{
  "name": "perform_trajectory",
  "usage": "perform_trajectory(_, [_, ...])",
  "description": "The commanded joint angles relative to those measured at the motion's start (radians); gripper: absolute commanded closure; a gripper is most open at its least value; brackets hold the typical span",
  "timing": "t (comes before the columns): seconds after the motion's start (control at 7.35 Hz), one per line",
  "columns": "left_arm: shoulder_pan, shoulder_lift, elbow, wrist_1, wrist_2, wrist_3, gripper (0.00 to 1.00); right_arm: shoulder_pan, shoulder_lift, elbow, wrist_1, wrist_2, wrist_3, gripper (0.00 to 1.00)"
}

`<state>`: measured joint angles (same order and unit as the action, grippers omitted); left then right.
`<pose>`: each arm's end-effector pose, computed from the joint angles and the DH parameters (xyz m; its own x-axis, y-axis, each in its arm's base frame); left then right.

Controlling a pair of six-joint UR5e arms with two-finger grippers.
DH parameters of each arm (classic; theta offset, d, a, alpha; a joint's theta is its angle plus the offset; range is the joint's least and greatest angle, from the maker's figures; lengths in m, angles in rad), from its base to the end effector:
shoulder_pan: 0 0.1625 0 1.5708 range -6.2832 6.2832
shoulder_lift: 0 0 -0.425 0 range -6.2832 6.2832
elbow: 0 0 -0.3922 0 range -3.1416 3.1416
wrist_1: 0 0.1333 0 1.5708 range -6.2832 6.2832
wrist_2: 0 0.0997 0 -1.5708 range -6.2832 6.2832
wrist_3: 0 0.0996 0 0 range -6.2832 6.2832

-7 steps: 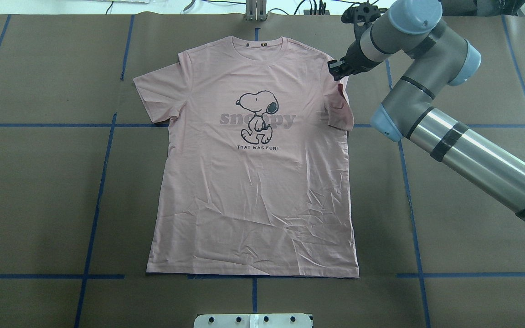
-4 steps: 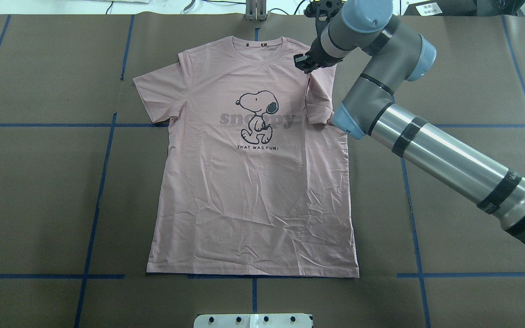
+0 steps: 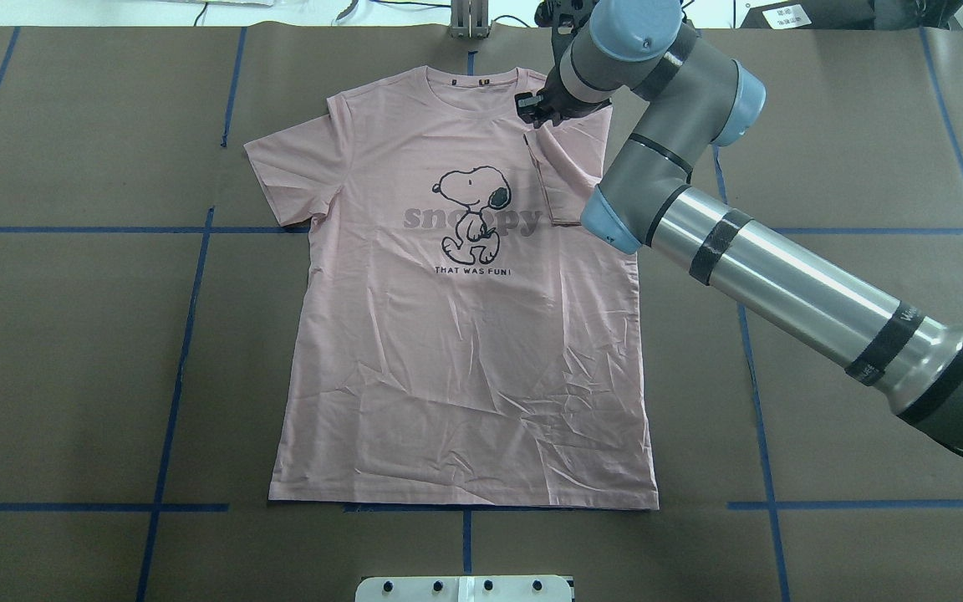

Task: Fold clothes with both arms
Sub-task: 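Fold the grasped sleeve inward over the shirt body with the right gripper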

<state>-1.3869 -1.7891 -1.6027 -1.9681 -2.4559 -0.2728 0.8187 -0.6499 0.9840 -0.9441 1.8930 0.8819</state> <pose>0.0525 -0.5899 0.4705 0.5566 0.3423 -0.7570 0.0043 0.9100 0.4146 -0.5019 -0.6854 0.2635 0.6297 -0.2095 0.7480 -0.1490 0.9125 0.3810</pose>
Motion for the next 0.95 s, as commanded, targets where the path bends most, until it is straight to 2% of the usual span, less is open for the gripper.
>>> perform_trajectory(0.0, [0.0,-0.004,-0.002,0.0,0.003,-0.009,0.0,-0.004,0.001,0.002,0.001,-0.002,0.031,0.0])
perform_trajectory(0.14, [0.005,-0.027,-0.002,0.002,0.006,-0.072,0.0,-0.004,0.001,0.018,-0.004,0.015,0.13,0.0])
perform_trajectory(0.27, [0.014,-0.054,-0.012,0.002,0.047,-0.162,0.0,-0.004,-0.026,0.072,-0.045,0.102,0.17,0.0])
perform_trajectory(0.41, [0.081,-0.065,-0.032,0.002,0.116,-0.274,0.0,0.019,-0.086,0.191,-0.147,0.18,0.169,0.0])
perform_trajectory(0.54, [0.162,-0.111,-0.034,0.0,0.199,-0.421,0.0,0.048,-0.175,0.328,-0.244,0.251,0.167,0.0])
perform_trajectory(0.68, [0.258,-0.156,-0.033,0.002,0.322,-0.551,0.0,0.083,-0.238,0.444,-0.34,0.259,0.146,0.0])
perform_trajectory(0.82, [0.357,-0.189,-0.019,0.0,0.465,-0.63,0.0,0.097,-0.263,0.52,-0.467,0.259,0.088,0.0])
